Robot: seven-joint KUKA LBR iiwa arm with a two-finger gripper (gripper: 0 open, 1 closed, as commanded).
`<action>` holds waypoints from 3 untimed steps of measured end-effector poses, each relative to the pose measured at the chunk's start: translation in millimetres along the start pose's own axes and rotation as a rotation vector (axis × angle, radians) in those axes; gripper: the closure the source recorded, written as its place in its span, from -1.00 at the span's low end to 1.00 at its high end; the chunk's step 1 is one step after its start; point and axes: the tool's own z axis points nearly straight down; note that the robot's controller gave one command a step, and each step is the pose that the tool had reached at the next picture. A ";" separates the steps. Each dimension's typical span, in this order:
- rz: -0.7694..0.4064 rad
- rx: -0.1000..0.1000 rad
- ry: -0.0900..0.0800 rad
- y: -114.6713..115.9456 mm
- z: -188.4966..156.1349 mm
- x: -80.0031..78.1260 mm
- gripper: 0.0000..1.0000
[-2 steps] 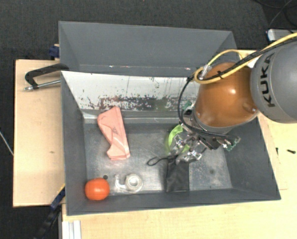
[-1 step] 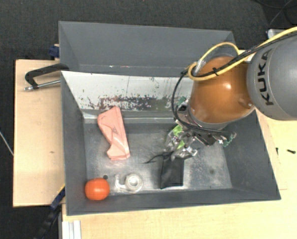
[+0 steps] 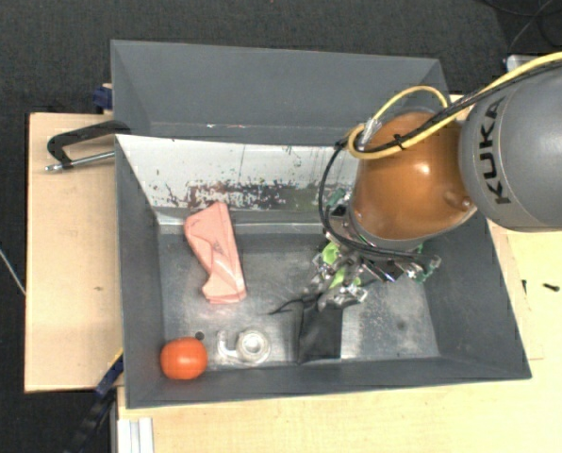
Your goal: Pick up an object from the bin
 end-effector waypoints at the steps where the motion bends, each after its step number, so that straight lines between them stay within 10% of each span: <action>1: 0.009 0.003 -0.002 -11.2 -30.1 -5.6 1.00; 3: -0.007 0.003 -0.002 -0.8 -71.3 -14.5 1.00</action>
Offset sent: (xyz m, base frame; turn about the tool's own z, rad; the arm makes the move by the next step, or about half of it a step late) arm 0.0006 -0.0006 0.0434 -0.0151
